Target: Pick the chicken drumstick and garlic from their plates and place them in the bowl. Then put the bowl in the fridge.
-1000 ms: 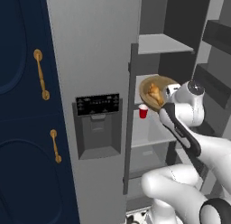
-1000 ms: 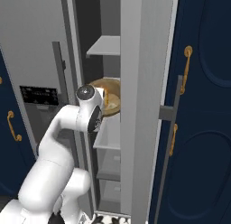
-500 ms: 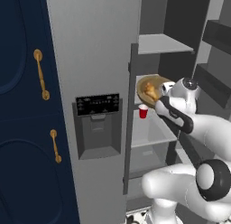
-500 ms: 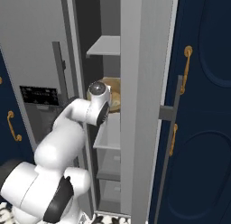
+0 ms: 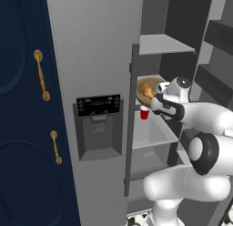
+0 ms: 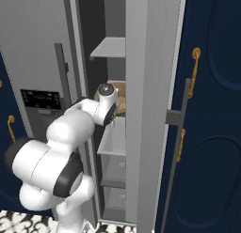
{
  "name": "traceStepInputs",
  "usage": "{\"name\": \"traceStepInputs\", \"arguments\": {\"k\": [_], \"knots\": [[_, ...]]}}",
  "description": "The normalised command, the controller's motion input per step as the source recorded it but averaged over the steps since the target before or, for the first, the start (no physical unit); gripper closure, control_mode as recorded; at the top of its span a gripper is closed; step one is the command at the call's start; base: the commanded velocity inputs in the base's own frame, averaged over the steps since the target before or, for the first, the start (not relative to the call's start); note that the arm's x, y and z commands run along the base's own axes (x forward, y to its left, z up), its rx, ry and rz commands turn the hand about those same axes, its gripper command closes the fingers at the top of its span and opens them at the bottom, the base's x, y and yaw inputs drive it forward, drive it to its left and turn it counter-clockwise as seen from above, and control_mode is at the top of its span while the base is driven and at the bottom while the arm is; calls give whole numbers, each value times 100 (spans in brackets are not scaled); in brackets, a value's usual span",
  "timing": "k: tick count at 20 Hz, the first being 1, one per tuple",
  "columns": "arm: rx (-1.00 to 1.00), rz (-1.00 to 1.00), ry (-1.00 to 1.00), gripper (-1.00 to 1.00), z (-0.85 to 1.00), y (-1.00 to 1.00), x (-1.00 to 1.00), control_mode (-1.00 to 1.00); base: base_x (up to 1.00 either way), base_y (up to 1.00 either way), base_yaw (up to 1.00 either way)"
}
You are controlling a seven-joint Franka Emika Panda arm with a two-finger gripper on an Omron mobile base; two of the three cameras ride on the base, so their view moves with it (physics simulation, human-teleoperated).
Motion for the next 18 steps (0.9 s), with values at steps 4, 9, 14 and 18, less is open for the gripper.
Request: {"name": "traceStepInputs", "arguments": {"k": [4, 9, 14, 18], "knots": [[0, 0, 4, 100, -8, -8, 47, -100, 0, 0, 0], [0, 1, 6, 100, -33, -6, 55, -100, 0, 0, 0], [0, 5, 3, 100, -1, -2, 46, -100, 0, 0, 0], [0, 7, 3, 100, 0, 0, 45, -100, 0, 0, 0]]}}
